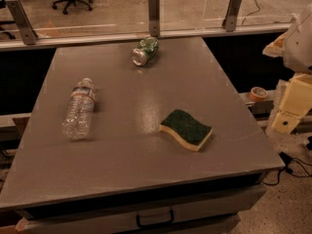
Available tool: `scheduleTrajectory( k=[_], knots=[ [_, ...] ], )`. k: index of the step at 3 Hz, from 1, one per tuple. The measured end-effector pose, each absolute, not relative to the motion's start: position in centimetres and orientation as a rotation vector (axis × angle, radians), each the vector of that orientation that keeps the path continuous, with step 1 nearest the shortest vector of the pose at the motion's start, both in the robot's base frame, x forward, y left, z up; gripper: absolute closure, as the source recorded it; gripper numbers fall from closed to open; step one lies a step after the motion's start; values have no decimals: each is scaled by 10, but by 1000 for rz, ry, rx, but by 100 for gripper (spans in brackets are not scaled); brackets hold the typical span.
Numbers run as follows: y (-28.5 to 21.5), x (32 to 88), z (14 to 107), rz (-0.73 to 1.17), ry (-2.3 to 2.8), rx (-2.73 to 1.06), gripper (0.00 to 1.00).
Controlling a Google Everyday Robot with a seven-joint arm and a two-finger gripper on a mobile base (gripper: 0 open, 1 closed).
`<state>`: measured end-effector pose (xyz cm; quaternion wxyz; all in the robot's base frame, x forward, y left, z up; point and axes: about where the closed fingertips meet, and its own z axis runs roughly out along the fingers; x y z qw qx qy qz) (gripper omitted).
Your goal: Place water bottle upright
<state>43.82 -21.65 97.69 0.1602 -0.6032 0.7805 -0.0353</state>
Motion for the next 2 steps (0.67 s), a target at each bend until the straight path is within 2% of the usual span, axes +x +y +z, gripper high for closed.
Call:
scheduleTrajectory(
  k=[1, 2],
  knots=[
    [-216, 438, 977, -101, 2230, -1723, 0],
    [-190, 456, 972, -53, 2225, -1708, 0]
  ],
)
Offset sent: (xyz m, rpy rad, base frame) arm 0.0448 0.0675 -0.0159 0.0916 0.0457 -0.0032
